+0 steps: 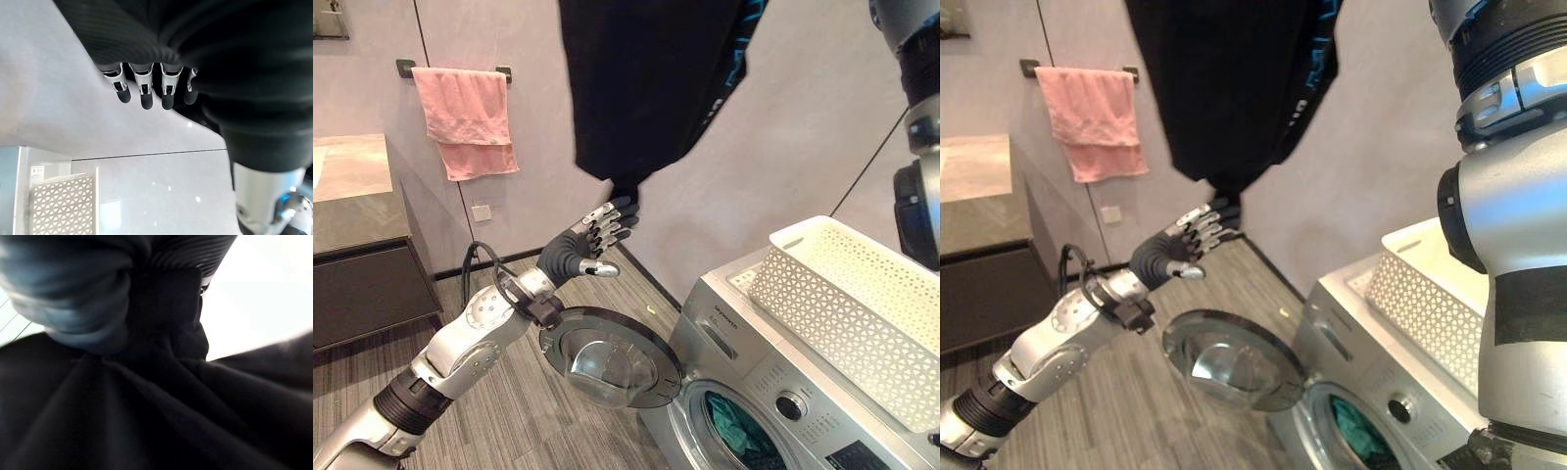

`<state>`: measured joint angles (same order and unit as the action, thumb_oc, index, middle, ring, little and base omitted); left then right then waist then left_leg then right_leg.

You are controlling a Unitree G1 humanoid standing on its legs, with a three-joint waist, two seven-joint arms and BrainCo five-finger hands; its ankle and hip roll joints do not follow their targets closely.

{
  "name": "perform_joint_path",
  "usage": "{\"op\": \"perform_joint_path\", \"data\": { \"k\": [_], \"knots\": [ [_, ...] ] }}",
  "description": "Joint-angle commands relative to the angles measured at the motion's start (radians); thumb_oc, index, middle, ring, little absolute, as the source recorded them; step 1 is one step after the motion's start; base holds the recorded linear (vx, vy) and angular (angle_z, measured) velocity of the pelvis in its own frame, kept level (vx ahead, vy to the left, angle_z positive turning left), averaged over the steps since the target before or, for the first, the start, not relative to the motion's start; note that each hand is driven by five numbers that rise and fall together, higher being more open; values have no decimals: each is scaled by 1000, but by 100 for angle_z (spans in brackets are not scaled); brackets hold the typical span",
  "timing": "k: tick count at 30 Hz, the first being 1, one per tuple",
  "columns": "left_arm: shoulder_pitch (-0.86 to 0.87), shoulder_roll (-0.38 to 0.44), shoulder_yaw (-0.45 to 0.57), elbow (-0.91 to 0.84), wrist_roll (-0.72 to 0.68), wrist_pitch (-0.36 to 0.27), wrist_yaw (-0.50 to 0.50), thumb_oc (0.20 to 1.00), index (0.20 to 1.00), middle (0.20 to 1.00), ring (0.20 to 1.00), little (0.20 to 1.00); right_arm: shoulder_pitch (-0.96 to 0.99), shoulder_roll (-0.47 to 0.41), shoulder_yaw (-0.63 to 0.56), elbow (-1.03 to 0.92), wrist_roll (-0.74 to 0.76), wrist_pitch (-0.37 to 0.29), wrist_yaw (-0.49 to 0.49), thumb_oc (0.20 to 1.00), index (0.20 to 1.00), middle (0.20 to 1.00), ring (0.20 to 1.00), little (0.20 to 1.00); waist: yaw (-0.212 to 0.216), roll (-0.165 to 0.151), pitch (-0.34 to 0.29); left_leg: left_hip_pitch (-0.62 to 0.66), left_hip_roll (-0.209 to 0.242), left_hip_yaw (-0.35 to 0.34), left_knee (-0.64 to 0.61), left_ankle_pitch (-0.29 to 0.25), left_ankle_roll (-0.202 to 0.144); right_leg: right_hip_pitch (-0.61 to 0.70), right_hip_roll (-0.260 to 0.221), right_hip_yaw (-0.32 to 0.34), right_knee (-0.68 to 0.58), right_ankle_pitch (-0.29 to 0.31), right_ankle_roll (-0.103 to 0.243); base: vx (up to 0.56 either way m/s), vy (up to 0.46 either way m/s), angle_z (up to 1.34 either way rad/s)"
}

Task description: Grab the laundry basket,head to the washer,open it,put in the laundry and shut it.

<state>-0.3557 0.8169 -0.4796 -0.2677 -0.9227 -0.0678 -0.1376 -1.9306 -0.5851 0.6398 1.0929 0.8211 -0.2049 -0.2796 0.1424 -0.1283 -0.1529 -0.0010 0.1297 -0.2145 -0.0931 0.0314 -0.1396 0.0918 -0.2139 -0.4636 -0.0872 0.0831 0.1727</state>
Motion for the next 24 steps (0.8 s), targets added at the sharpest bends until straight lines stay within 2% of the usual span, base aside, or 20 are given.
{"op": "perform_joint_path", "data": {
  "k": [1, 8, 13, 15, 19, 21, 24],
  "knots": [
    [-91, 15, 1, -26, 13, -83, 25, 1000, 1000, 1000, 1000, 1000, -129, 11, 56, 67, 74, -59, -5, 200, 200, 200, 200, 200, -1, -36, -18, 30, 8, 56, 6, -32, 7, -1, -66, 77, 0, 59, 51, 0, 0, 0],
    [-137, -11, -18, -62, -34, -101, 31, 1000, 1000, 1000, 1000, 1000, -45, 74, 37, 52, 61, -45, 4, 200, 200, 200, 200, 200, -14, -16, -2, 47, 2, 70, 6, -38, 17, 0, -69, 92, 0, 60, 47, 2, 1, -2],
    [-168, -39, -35, -99, -98, -120, 26, 1000, 1000, 1000, 1000, 1000, 52, 119, 17, -50, 20, -46, 4, 200, 200, 200, 200, 200, -20, -2, 10, 64, 3, 90, 6, -41, 20, -2, -68, 112, 0, 58, 41, -4, -4, -9],
    [-181, -56, -36, -133, -158, -133, 21, 1000, 1000, 1000, 1000, 1000, 137, 154, 13, -162, -27, -41, 18, 200, 200, 200, 200, 200, -33, 8, 21, 75, 5, 107, 6, -43, 24, -8, -66, 128, 0, 57, 35, -16, -17, -23],
    [-168, -65, -24, -171, -220, -134, 3, 1000, 1000, 1000, 1000, 1000, 217, 160, 7, -296, -83, -34, 30, 200, 200, 200, 200, 200, -41, 18, 31, 86, 8, 125, 6, -45, 26, -13, -63, 146, 0, 55, 32, -15, -9, -20],
    [-145, -82, -19, -187, -278, -136, -14, 1000, 1000, 1000, 1000, 1000, 301, 126, -2, -412, -181, -28, 45, 200, 200, 200, 200, 200, -53, 32, 43, 92, 7, 139, 6, -47, 28, -19, -64, 159, 0, 54, 31, -18, 1, -16],
    [-137, -86, -15, -192, -287, -141, -17, 1000, 1000, 1000, 1000, 1000, 345, 111, -19, -478, -226, -28, 51, 200, 200, 200, 200, 200, -54, 37, 49, 96, 5, 144, 6, -47, 30, -21, -65, 166, 0, 54, 30, -9, 8, -17]
  ]
}}
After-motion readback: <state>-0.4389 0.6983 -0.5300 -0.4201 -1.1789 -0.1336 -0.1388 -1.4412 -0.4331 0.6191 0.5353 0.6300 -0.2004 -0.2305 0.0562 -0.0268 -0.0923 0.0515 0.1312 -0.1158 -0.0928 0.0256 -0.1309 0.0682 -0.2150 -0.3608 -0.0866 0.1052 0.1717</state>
